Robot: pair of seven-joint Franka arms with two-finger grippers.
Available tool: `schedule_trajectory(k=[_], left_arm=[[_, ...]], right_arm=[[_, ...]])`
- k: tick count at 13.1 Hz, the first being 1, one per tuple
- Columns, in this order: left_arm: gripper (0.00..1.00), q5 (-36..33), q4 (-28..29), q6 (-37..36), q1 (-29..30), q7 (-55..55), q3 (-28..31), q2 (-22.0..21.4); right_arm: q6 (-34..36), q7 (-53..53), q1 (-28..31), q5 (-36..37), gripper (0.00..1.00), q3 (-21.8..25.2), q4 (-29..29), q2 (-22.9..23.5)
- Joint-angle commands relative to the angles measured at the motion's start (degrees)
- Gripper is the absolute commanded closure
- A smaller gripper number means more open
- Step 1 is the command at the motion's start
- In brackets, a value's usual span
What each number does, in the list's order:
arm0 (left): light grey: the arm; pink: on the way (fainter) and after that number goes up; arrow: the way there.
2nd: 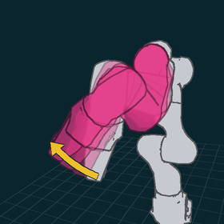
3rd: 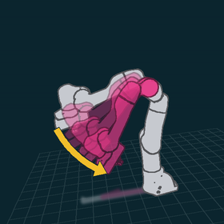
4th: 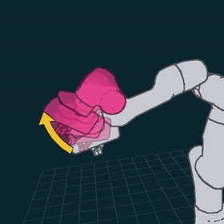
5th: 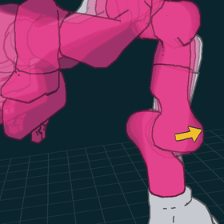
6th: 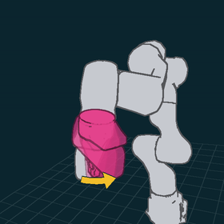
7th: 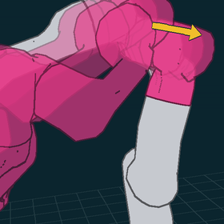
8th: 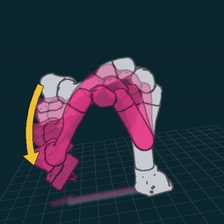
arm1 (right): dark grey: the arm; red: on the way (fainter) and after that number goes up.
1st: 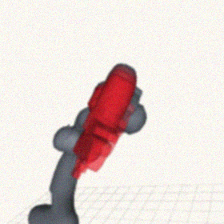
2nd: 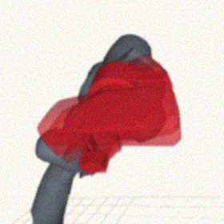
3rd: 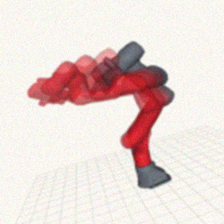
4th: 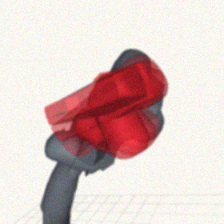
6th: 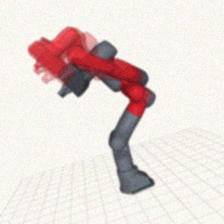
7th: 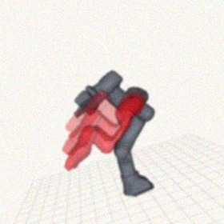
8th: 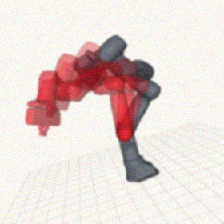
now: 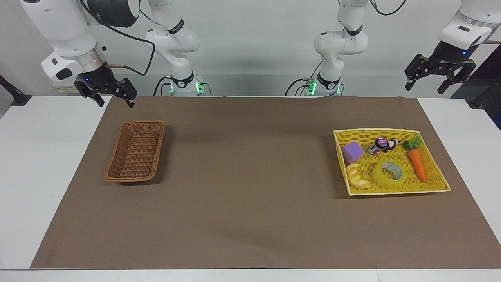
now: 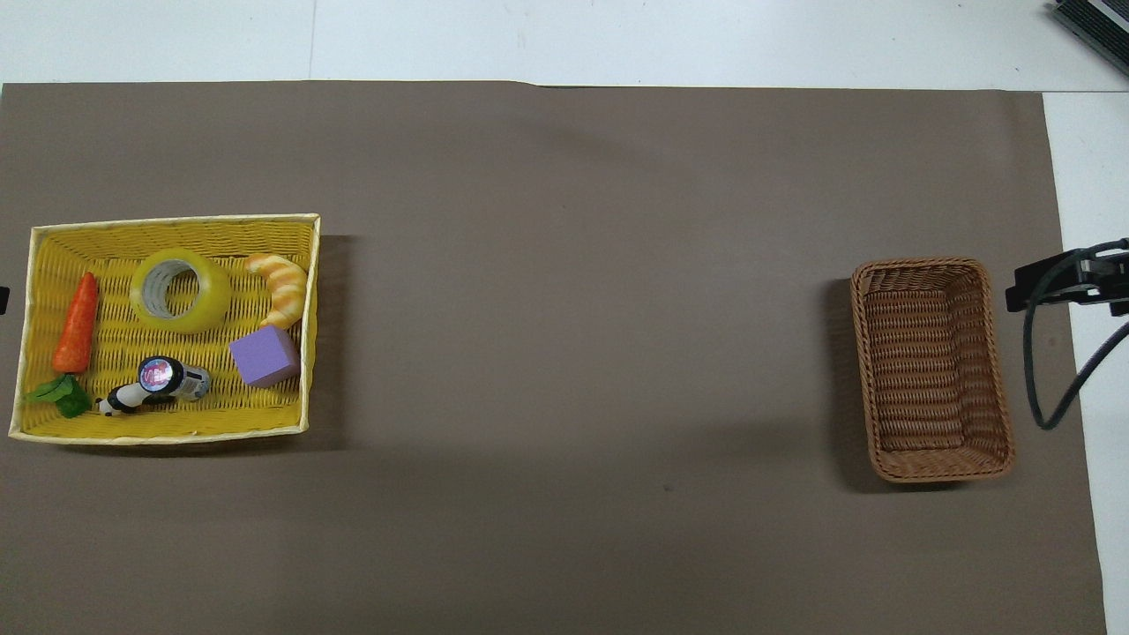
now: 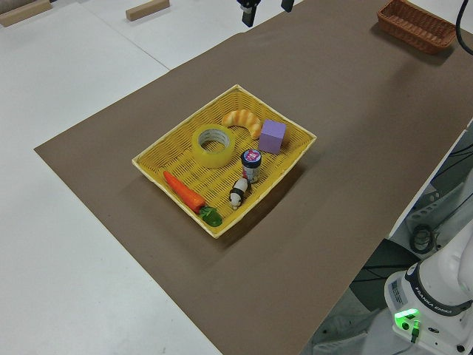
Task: Move tape to another basket
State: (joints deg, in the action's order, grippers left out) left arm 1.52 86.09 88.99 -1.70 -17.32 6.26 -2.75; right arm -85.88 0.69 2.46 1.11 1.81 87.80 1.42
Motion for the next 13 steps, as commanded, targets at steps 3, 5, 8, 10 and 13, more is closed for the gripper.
schedule_trajectory(k=[3, 5, 8, 10, 13], left_arm=[[0.0, -0.38, 10.4, 10.31, 4.77, -8.95, -0.37, -0.85], [0.0, -0.38, 14.7, 13.74, 6.17, -10.89, -0.37, -0.94], [0.0, -0.38, 20.33, 21.29, 6.44, -11.25, -0.37, -0.5], [0.0, -0.38, 23.06, 25.95, 6.36, -11.25, -0.37, 0.46], [0.0, -0.29, 26.14, 30.88, 6.18, -11.25, -0.37, 2.48]], right_arm=[[-1.22, 0.89, 0.27, -1.2, 0.0, -0.4, 1.06, -0.98], [-2.35, 0.89, 0.18, -1.11, 0.0, -0.58, 1.06, -0.89], [-2.8, 0.8, 0.44, -1.2, 0.0, -0.58, 1.23, -0.89], [-2.8, 0.89, 0.27, -1.2, 0.0, -0.58, 1.41, -1.06], [-3.94, 0.89, 0.27, -1.2, 0.0, -0.66, 1.67, -1.06]])
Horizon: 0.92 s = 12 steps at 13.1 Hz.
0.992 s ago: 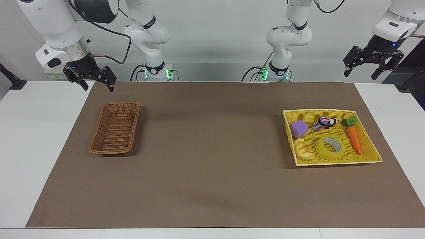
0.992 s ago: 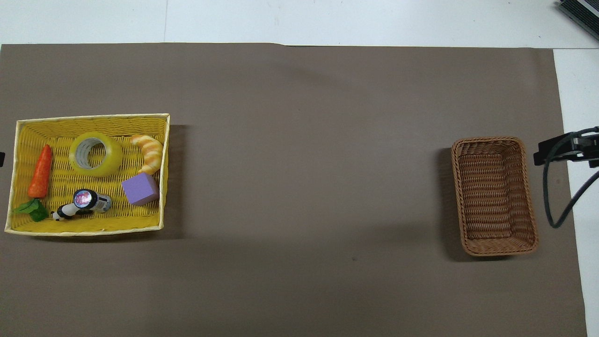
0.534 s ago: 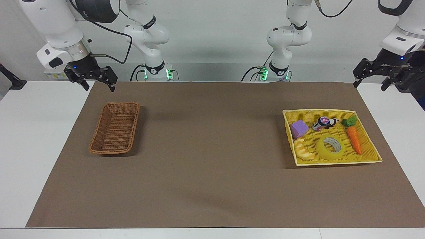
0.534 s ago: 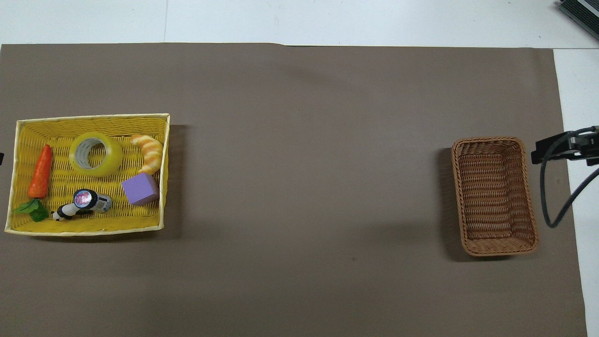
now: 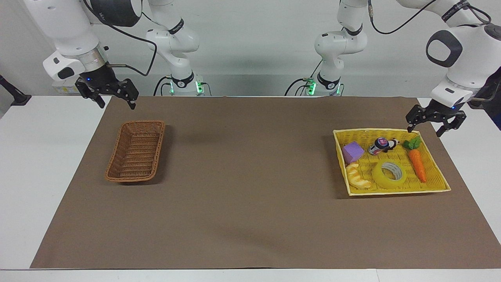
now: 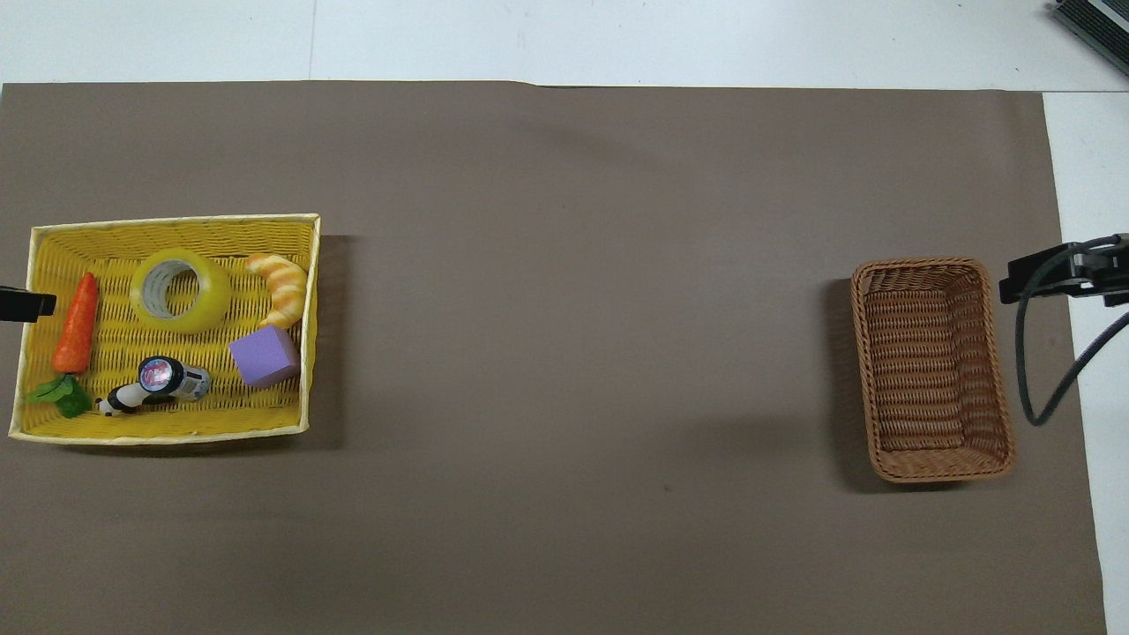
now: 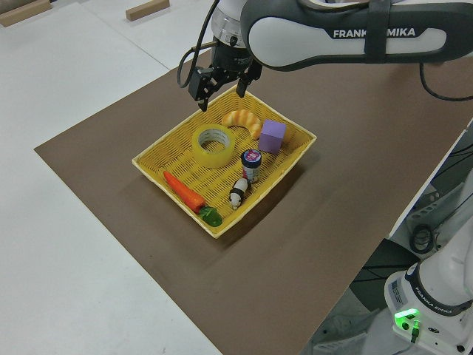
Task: Move tape to another basket
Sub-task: 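Lower the left gripper into the yellow basket onto the yellow tape roll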
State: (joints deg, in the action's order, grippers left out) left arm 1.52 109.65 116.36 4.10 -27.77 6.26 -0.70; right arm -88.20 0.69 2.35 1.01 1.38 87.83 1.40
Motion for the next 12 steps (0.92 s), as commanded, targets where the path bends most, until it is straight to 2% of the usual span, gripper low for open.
schedule_trajectory(k=[1, 6, 12], left_arm=[[0.0, -0.21, 3.89, 5.09, -0.05, -0.8, -0.37, 0.78], [0.0, 2.33, 6.97, 13.62, -0.5, -0.27, -0.46, 6.4], [0.0, 4.19, 7.5, 17.14, -1.81, 0.34, -0.55, 8.87]], right_arm=[[-1.63, 0.89, 0.38, -1.1, 0.0, -0.24, 1.64, -1.05], [-1.89, 1.68, 0.56, -4.18, 0.0, -0.15, 2.87, -1.66], [-1.89, 2.56, 0.12, -4.26, 0.0, -0.24, 3.4, -2.02]])
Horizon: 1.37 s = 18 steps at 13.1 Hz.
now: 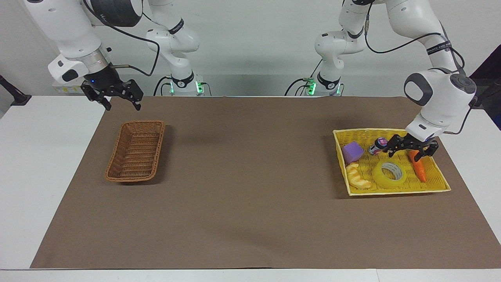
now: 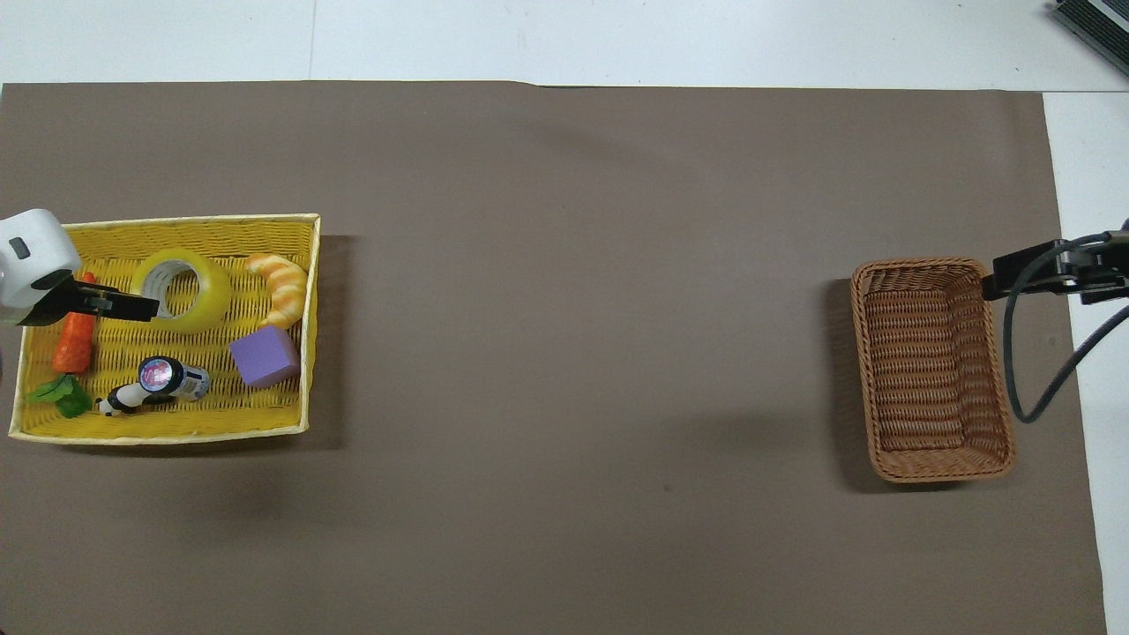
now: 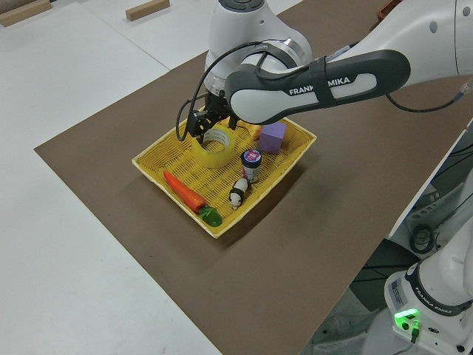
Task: Move tape to another basket
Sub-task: 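Lower the left gripper into the yellow basket onto the yellow tape roll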
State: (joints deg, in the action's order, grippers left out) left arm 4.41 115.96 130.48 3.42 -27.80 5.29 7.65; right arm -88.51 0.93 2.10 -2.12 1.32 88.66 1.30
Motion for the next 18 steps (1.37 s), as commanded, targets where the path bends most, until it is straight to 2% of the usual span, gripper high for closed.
schedule_trajectory(k=[1, 3, 6, 12, 14, 15, 16, 17, 18], left_arm=[[0.0, 1.31, 1.29, 3.29, -0.96, 0.29, 0.51, 0.61], [0.0, 1.39, 1.2, 5.12, -0.26, 0.38, 0.42, 0.96], [0.0, 5.07, -0.29, 9.6, 0.61, 0.29, 0.51, 5.43], [0.0, 6.93, -1.79, 10.84, 1.59, 0.02, 0.51, 8.34], [0.16, 6.93, -1.26, 10.85, 1.67, -0.24, 0.59, 8.34], [0.31, 6.93, -1.09, 10.85, 1.68, -0.15, 0.59, 8.34], [0.57, 6.84, -0.74, 10.5, 1.59, -0.33, 0.59, 8.25], [0.79, 6.84, -0.73, 10.15, 1.67, -0.24, 0.59, 8.17], [0.93, 6.84, -0.73, 9.71, 1.68, -0.24, 0.59, 8.08]], right_arm=[[-1.57, 2.41, 0.36, -1.05, 0.0, -0.18, 2.83, -2.09], [-1.57, 2.33, 0.36, -1.13, 0.0, -0.1, 2.92, -2.18], [-1.57, 2.33, 0.36, -1.13, 0.0, -0.18, 3.01, -2.27], [-1.49, 1.62, 0.54, -1.05, 0.0, -0.09, 3.71, -2.7], [-1.49, 1.36, 0.54, -1.05, 0.0, -0.09, 4.77, -3.41], [-1.49, 1.27, 0.45, -1.05, 0.0, -0.01, 4.77, -3.5], [-1.05, 1.27, 0.45, -1.05, 0.0, -0.01, 4.77, -3.5], [-0.87, 1.36, 0.45, -1.05, 0.0, -0.09, 4.77, -3.5], [-0.96, 1.71, 0.45, -1.05, 0.0, -0.09, 4.77, -3.5]])
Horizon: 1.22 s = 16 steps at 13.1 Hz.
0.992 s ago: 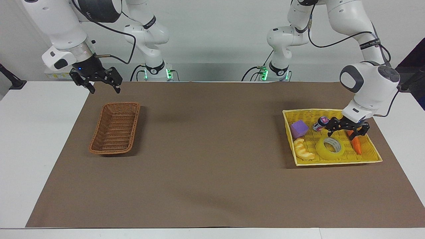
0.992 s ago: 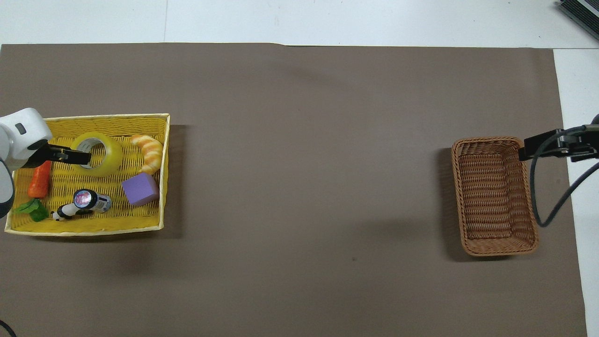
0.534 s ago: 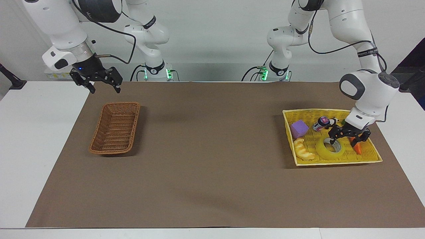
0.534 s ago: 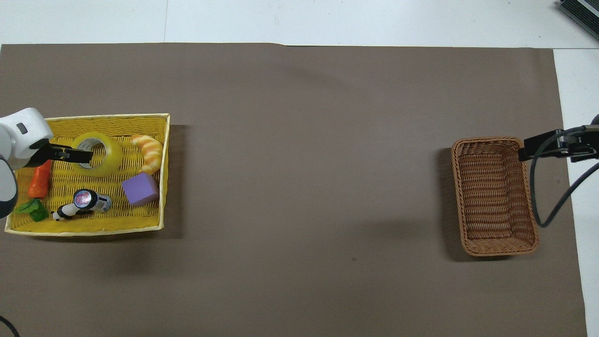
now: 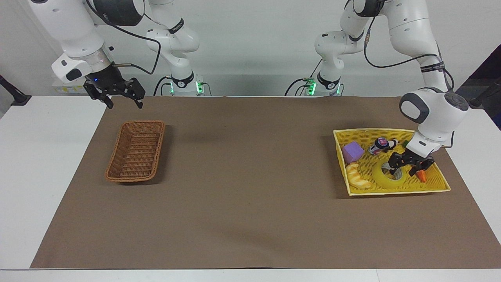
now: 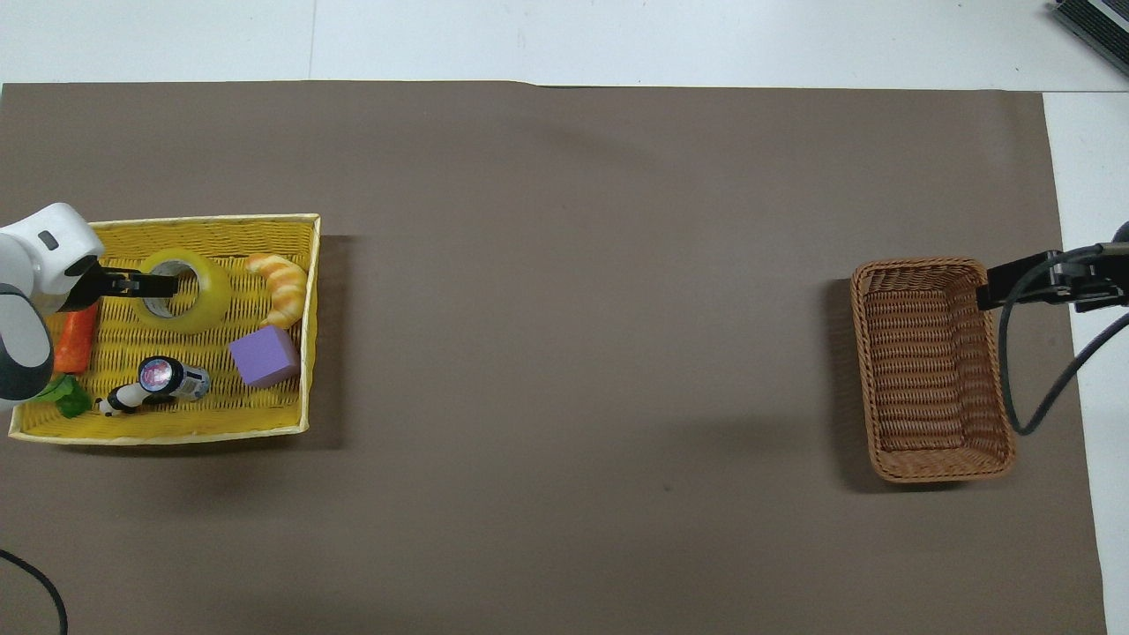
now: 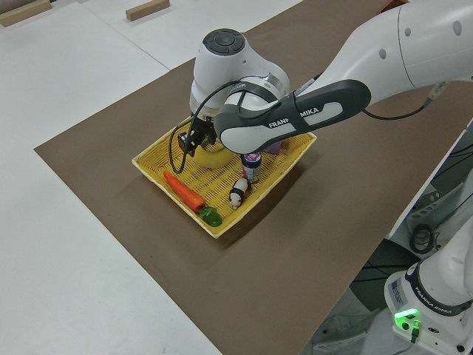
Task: Move tape to another basket
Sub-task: 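Lower the left gripper into the yellow basket onto the yellow tape roll, then lift the tape roll with the left gripper while the right gripper advances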
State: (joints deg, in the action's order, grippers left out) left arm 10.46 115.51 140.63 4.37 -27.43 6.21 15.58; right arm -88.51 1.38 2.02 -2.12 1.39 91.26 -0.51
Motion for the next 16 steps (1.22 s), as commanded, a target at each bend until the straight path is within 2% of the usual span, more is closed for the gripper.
schedule_trajectory(k=[1, 6, 10, 12, 16], left_arm=[[1.0, 0.79, -0.46, -0.53, 0.73, -0.6, -0.32, 0.15], [1.0, 0.79, -0.9, -3.24, 0.38, -0.78, -0.4, -2.82], [1.0, 1.58, -0.9, -8.33, -0.94, -0.17, -1.37, -8.27], [1.0, 4.2, -0.9, -10.71, -2.95, 0.18, -1.37, -11.0], [1.0, 8.25, -0.81, -15.55, -8.48, 3.69, -1.37, -12.41]], right_arm=[[-1.05, 1.17, 0.53, -1.04, 0.0, -0.16, 2.16, -1.69], [-0.09, 1.87, 0.53, -1.13, 0.0, -0.16, 2.25, -1.86], [1.5, 1.52, 1.41, -7.18, 0.0, 0.11, 3.91, -2.91], [-0.24, 0.99, 1.14, -12.88, 0.0, 0.11, 6.11, -3.09], [-7.36, 1.08, 0.53, -24.57, 0.0, 0.11, 11.91, -3.01]])
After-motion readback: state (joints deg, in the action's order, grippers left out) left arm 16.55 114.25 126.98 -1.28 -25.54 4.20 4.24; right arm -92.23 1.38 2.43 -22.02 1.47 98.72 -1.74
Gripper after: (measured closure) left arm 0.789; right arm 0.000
